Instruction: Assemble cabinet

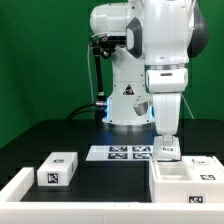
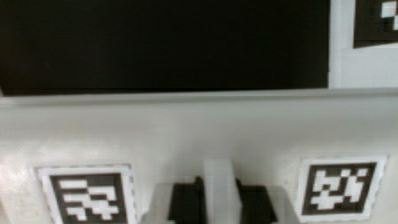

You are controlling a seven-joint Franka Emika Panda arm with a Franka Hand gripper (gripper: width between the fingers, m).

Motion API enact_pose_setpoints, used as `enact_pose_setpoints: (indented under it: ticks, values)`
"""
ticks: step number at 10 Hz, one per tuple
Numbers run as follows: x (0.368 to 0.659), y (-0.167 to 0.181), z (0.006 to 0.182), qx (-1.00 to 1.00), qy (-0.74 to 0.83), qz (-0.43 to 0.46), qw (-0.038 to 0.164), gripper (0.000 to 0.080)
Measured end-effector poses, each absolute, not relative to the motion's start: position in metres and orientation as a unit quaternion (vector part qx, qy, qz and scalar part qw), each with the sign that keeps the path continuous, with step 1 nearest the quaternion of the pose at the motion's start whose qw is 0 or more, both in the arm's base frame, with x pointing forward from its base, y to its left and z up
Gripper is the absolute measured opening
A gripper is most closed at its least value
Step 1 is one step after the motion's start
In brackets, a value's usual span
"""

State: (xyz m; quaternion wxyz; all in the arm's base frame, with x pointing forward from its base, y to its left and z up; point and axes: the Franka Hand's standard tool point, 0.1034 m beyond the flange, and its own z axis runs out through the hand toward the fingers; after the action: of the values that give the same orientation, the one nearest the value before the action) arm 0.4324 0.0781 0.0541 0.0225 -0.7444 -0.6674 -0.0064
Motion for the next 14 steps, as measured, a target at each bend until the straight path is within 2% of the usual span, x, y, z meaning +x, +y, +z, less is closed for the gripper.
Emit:
enact_pose_setpoints:
  ticks: [7,8,11,14]
  values:
    - [0.431,0.076,0.054,-0.718,-0.696,-0.017,0.018,0.0062]
    - [0.432,0.066,0.052,-0.701,-0.713,-0.022,0.020,0.0062]
    - [0.435,0.036,0.046,-0.709,-0.703,-0.035,0.045,0.0062]
    - [0.443,0.047,0.053,-0.718,-0.694,-0.032,0.045,0.0062]
